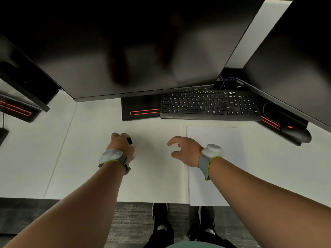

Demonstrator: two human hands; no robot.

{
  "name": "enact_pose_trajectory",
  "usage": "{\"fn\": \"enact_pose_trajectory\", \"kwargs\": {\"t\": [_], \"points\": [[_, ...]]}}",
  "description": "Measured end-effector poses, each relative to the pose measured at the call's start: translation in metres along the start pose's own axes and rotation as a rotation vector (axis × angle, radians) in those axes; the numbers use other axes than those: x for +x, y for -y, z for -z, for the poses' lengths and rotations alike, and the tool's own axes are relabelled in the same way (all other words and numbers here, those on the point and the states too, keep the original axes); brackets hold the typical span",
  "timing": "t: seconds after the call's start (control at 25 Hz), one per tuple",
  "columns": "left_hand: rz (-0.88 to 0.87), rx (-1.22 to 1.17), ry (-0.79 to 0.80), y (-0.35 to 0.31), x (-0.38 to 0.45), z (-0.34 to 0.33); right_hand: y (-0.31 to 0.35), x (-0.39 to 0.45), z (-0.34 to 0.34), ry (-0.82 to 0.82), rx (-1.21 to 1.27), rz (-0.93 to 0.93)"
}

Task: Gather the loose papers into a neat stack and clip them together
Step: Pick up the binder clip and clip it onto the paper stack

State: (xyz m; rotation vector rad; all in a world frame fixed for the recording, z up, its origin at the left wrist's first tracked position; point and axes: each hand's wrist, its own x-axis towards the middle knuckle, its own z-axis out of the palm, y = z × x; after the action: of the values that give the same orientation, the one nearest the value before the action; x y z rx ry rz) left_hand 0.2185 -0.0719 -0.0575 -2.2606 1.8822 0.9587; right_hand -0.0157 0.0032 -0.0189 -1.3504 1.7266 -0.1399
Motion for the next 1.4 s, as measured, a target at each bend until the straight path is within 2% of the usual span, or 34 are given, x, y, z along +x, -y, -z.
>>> {"fn": "enact_pose_trajectory", "kwargs": {"t": [0.2,0.28,0.36,0.48,0.6,0.8,1.04,1.12,1.2,1.28,1.4], "points": [[-0.095,-0.23,0.007,-0.041,-0.025,-0.016,-0.007,-0.007,0.004,-0.03,0.089,0.042],[-0.14,-0.501,0.055,-0.064,-0.034,-0.024,-0.009,-0.011,0.007,-0.033,0.186,0.044],[-0.117,-0.806,0.171,-0.085,-0.043,-0.028,-0.01,-0.013,0.01,-0.041,0.256,0.046],[-0.138,-0.956,0.219,-0.11,-0.055,-0.033,-0.014,-0.021,0.022,-0.105,0.467,0.053],[-0.2,-0.89,0.204,-0.119,-0.059,-0.037,-0.021,-0.03,0.033,-0.134,0.685,-0.026],[-0.397,-0.373,0.108,-0.134,-0.069,-0.051,-0.052,-0.049,0.052,-0.217,0.781,-0.109],[-0.703,-0.186,0.149,-0.164,-0.104,-0.068,-0.086,-0.069,0.067,-0.273,0.808,-0.14],[-0.717,-0.133,0.138,-0.171,-0.103,-0.069,-0.094,-0.076,0.072,-0.243,0.804,-0.144],[-0.684,-0.147,0.122,-0.177,-0.104,-0.07,-0.099,-0.082,0.078,-0.238,0.903,-0.133],[-0.618,-0.236,0.129,-0.181,-0.104,-0.071,-0.101,-0.086,0.085,-0.253,1.051,-0.1],[-0.528,-0.365,0.223,-0.184,-0.104,-0.073,-0.105,-0.091,0.09,-0.282,1.181,-0.036]]}}
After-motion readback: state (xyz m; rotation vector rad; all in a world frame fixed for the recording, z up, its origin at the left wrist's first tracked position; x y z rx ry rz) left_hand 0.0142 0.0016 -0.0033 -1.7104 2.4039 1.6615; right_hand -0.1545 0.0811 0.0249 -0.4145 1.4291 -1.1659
